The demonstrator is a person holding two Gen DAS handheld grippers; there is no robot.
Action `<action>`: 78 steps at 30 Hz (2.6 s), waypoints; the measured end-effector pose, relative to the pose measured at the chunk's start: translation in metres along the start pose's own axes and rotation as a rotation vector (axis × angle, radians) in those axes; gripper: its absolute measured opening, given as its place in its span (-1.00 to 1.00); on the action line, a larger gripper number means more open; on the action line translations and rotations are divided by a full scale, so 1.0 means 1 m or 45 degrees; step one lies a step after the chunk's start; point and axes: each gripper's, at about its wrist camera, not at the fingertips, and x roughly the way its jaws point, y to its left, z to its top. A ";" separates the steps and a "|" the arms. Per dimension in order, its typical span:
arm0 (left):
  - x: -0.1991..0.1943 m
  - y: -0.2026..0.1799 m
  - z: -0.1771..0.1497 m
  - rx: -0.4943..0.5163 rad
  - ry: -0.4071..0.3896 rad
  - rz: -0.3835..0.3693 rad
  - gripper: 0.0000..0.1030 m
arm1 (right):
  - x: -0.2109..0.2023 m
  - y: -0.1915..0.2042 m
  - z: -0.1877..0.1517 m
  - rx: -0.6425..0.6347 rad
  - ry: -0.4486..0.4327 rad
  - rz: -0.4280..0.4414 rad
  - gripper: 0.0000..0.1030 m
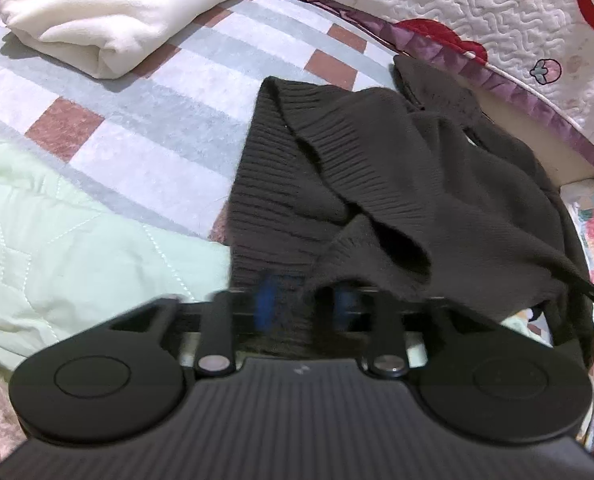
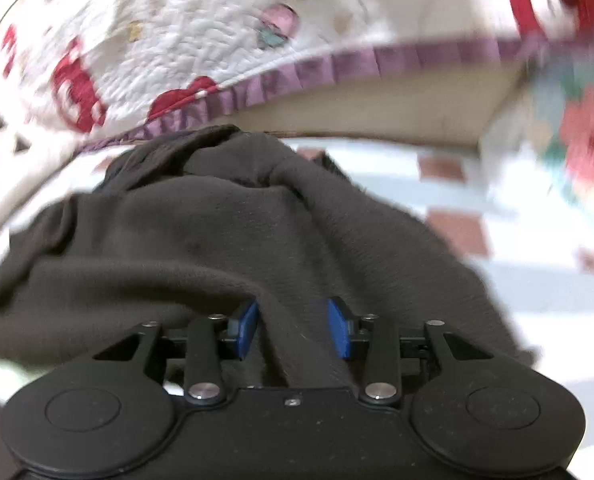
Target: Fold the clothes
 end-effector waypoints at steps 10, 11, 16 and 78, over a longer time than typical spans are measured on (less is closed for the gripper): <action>0.023 -0.019 0.000 0.147 0.005 0.067 0.18 | -0.010 0.036 -0.016 -0.392 0.051 -0.048 -0.13; 0.026 -0.021 0.000 0.162 0.005 0.074 0.18 | -0.005 0.036 -0.015 -0.398 0.055 -0.053 -0.08; 0.011 -0.023 0.000 0.176 -0.036 0.093 -0.93 | 0.020 0.040 -0.011 -0.430 0.074 -0.080 -0.03; 0.068 -0.014 0.155 0.352 -0.113 0.015 0.05 | 0.001 -0.016 0.139 0.137 -0.044 -0.104 -0.24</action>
